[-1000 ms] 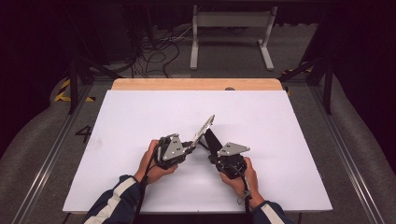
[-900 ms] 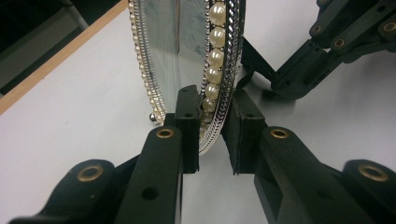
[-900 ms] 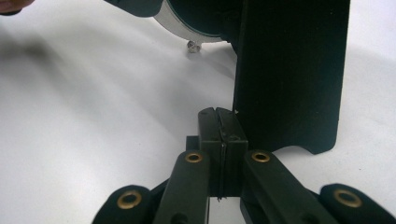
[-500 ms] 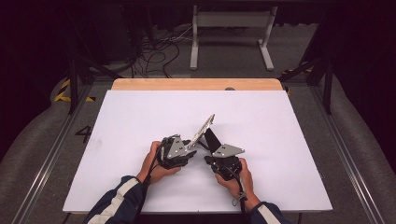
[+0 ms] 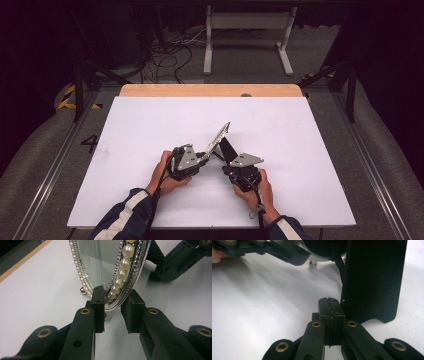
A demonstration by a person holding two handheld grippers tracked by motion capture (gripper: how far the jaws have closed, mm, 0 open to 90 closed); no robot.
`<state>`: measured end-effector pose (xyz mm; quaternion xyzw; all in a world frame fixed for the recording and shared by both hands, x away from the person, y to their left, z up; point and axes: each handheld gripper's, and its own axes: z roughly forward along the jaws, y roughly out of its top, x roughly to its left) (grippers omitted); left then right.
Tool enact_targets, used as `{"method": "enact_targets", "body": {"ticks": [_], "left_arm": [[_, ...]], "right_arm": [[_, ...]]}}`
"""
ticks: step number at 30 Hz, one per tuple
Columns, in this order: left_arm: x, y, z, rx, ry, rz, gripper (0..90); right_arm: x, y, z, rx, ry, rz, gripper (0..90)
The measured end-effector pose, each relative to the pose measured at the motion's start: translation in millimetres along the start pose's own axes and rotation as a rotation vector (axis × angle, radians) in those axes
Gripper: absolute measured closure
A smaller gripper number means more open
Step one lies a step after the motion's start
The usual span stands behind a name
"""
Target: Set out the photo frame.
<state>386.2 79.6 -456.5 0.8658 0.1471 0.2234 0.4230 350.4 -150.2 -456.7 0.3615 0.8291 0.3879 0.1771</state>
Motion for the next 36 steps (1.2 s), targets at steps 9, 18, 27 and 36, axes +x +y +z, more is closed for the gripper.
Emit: {"method": "enact_targets", "body": {"ticks": [9,18,27,36], "left_arm": [[-7.1,4.9,-2.3,0.019,0.005,0.045,73.4],[-12.7,8.8,-6.6,0.016,-0.014,0.059,74.5],[-14.7,8.8,-5.1,0.017,-0.019,0.050,73.8],[-16.0,7.8,-1.1,0.006,-0.026,0.031,67.0]], "right_arm": [[-6.3,-0.8,-2.8,0.008,-0.002,0.003,90.0],[-14.6,-1.7,-6.2,0.009,-0.003,0.004,90.0],[-20.0,-4.4,-6.0,0.005,0.004,-0.030,90.0],[-21.0,-3.9,-6.4,0.005,0.010,-0.023,90.0]]}}
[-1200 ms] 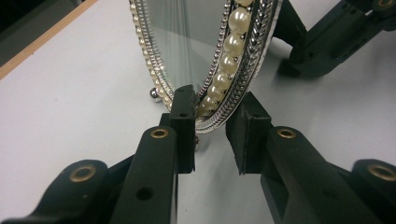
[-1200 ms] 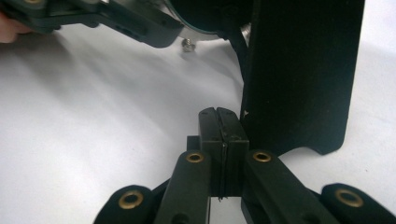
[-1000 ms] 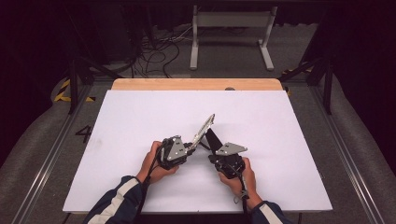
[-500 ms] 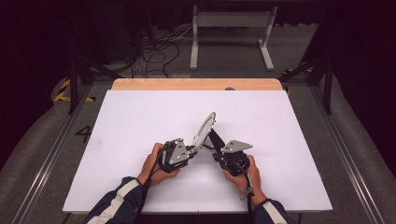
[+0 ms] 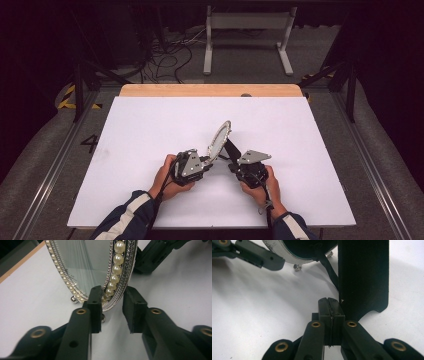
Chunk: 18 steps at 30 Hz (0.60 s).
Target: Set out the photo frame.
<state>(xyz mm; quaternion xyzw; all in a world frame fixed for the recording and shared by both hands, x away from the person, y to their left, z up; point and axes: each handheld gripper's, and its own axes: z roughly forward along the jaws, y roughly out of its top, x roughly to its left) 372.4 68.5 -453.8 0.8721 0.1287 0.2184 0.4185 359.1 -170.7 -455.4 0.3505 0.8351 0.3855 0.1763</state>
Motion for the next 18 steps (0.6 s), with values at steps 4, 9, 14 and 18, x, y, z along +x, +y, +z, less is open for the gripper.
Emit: {"method": "enact_targets", "body": {"ticks": [4,9,14,18], "left_arm": [[0.6,2.2,5.6,-0.008,0.008,-0.035,58.9],[3.8,1.0,8.7,-0.028,0.007,-0.075,56.2],[3.5,2.4,7.4,-0.039,0.006,-0.053,64.4],[1.5,4.6,4.2,-0.027,0.022,-0.009,67.6]], "right_arm": [[-0.2,-0.1,0.7,-0.003,0.005,0.002,90.0],[0.4,-0.3,0.6,-0.002,0.004,0.002,90.0],[1.0,-0.1,0.8,-0.002,-0.001,-0.001,90.0],[0.6,0.1,0.7,-0.003,-0.007,-0.004,90.0]]}}
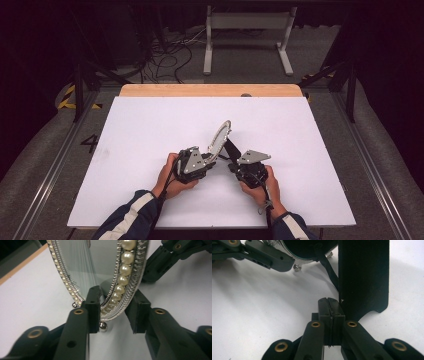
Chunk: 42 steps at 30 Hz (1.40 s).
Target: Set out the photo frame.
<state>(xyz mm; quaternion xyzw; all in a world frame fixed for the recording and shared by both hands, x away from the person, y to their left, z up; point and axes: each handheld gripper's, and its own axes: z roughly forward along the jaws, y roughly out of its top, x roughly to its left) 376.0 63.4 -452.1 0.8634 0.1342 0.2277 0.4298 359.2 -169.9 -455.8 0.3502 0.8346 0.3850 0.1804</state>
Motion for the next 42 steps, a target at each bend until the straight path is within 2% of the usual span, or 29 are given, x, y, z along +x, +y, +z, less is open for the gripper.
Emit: {"method": "enact_targets", "body": {"ticks": [13,16,18,25,31,42], "left_arm": [[-8.3,5.2,-1.0,0.024,0.010,0.046,70.2],[-10.0,6.0,0.0,0.025,0.012,0.043,70.0],[-10.8,6.5,0.4,0.024,0.010,0.026,69.7],[-13.8,8.7,2.4,0.024,0.012,0.033,69.1],[-15.8,11.0,4.4,0.017,0.001,0.023,69.1],[-15.1,11.4,6.2,0.004,-0.010,0.010,68.6]], "right_arm": [[-8.7,-2.1,-1.6,0.008,0.006,-0.010,90.0],[-13.1,-3.4,-2.0,0.000,0.017,-0.011,90.0],[-14.6,-3.7,-2.2,-0.001,0.018,-0.008,90.0],[-19.4,-4.2,-2.5,0.001,0.006,0.006,90.0],[-25.3,-5.2,-2.6,-0.006,0.012,0.032,90.0],[-26.7,-5.2,-2.2,-0.009,-0.008,0.037,90.0]]}}
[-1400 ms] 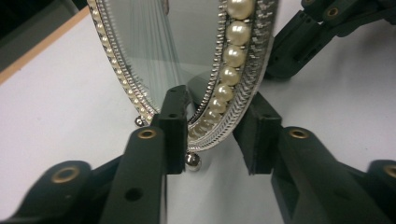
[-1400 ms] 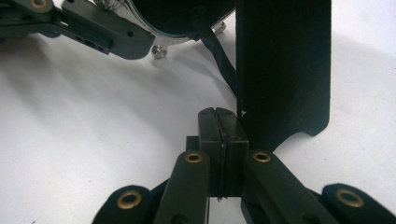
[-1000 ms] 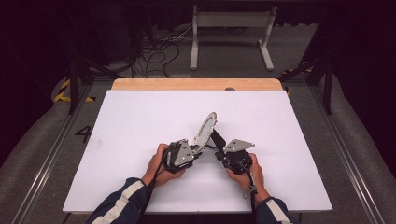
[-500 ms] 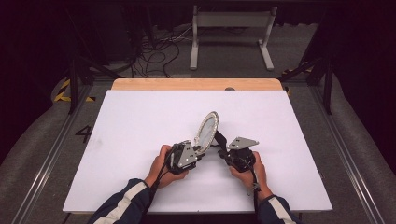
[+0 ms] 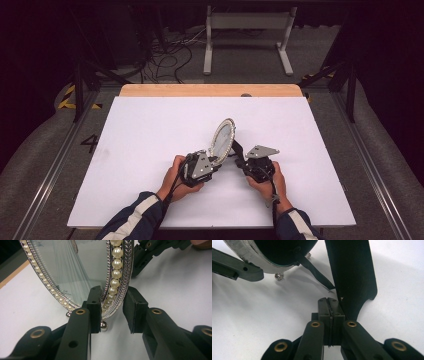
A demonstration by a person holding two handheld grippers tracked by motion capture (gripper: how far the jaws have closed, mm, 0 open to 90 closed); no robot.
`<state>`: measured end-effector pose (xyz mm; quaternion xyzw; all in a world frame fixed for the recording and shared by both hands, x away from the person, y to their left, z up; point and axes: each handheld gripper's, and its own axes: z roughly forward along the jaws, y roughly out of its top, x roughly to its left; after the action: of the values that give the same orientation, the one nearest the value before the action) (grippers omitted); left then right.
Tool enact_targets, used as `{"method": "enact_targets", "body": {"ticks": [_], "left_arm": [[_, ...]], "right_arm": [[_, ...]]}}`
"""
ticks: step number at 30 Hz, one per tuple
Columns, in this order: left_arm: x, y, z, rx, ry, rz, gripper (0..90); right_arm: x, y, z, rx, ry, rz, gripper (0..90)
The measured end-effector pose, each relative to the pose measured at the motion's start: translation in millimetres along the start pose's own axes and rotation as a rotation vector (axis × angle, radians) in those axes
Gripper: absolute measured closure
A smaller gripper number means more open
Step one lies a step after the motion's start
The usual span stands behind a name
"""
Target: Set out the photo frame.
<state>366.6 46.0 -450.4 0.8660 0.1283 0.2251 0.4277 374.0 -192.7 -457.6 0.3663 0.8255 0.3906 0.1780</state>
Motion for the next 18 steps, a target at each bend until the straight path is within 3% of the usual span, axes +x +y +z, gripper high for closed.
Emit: {"method": "enact_targets", "body": {"ticks": [11,16,18], "left_arm": [[4.2,-4.5,-5.9,-0.006,-0.049,-0.019,71.7],[5.3,-6.1,-13.4,0.000,-0.043,0.020,76.4],[8.4,-7.6,-20.1,-0.007,-0.042,0.012,77.0]], "right_arm": [[3.3,-0.7,0.4,0.007,0.000,-0.010,89.3],[6.6,0.0,-0.5,0.005,-0.006,-0.027,88.4],[9.0,0.0,-2.2,-0.002,0.000,-0.028,86.9]]}}
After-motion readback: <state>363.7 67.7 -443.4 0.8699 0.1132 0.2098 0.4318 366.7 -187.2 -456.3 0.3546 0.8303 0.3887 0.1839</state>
